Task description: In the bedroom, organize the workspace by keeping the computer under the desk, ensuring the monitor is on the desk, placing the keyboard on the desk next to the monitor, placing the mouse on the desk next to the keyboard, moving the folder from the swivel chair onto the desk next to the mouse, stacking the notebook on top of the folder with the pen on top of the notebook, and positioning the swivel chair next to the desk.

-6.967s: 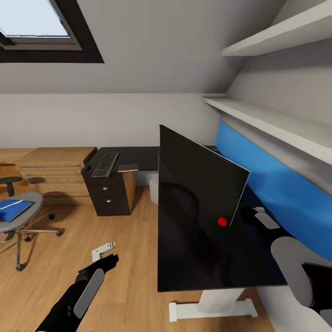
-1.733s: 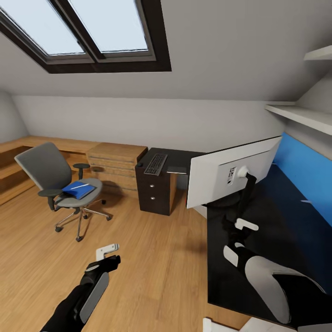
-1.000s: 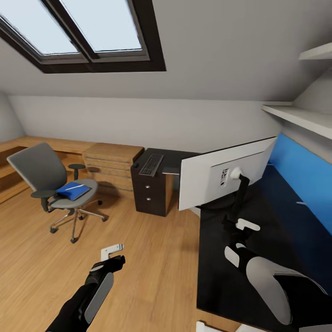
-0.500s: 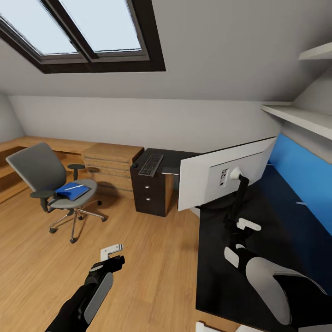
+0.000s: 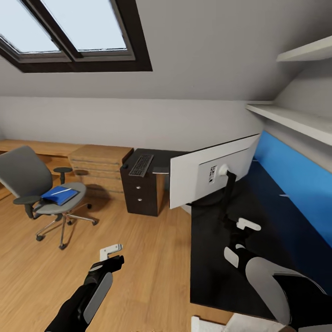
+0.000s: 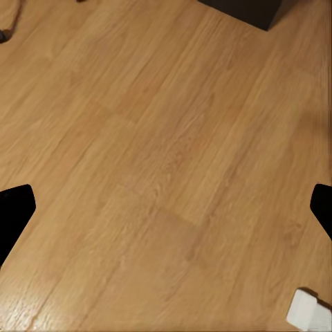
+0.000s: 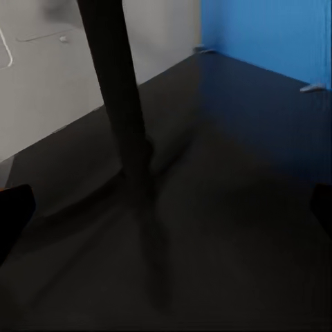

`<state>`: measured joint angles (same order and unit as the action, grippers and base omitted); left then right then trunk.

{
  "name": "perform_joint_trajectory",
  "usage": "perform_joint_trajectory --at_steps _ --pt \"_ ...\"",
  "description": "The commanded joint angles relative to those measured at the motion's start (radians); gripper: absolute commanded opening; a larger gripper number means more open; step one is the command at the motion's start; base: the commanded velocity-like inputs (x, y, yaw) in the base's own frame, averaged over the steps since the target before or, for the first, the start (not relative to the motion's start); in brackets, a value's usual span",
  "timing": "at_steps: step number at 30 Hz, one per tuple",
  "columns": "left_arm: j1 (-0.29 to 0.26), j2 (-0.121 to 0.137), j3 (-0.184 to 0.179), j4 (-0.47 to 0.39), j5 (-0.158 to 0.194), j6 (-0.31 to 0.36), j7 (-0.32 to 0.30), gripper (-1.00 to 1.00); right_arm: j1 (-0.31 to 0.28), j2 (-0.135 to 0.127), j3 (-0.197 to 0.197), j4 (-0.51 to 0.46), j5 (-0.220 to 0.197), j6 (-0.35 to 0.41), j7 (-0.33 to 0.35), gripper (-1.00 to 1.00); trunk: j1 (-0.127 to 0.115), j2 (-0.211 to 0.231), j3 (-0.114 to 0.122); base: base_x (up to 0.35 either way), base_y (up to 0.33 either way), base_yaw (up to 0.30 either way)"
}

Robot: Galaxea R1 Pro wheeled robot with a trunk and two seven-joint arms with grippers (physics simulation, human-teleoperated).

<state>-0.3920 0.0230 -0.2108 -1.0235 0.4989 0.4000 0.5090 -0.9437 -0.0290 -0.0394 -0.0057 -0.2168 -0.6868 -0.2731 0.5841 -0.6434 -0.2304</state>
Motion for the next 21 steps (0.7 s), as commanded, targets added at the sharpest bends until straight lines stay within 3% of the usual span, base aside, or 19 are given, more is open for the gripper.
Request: perform_joint_trajectory --at_steps 1,11,21 --pt "-0.001 0.002 -0.004 -0.002 0.009 0.002 0.01 1.0 -0.001 0.001 -0.004 0.001 0.001 -0.003 0.0 1.0 0.0 -0.002 -0.002 -0.149 0.21 -0.26" --pt "-0.001 0.002 -0.004 -0.003 0.009 0.001 0.008 1.0 -0.001 0.004 -0.004 0.002 0.001 -0.004 -0.001 1.0 0.0 -0.002 -0.003 -0.147 0.268 -0.267" --pt "-0.001 0.003 -0.004 -0.003 0.009 0.003 0.008 1.0 -0.001 0.009 -0.004 0.003 -0.001 -0.003 -0.005 1.0 0.0 -0.002 -0.007 0.044 0.28 -0.213"
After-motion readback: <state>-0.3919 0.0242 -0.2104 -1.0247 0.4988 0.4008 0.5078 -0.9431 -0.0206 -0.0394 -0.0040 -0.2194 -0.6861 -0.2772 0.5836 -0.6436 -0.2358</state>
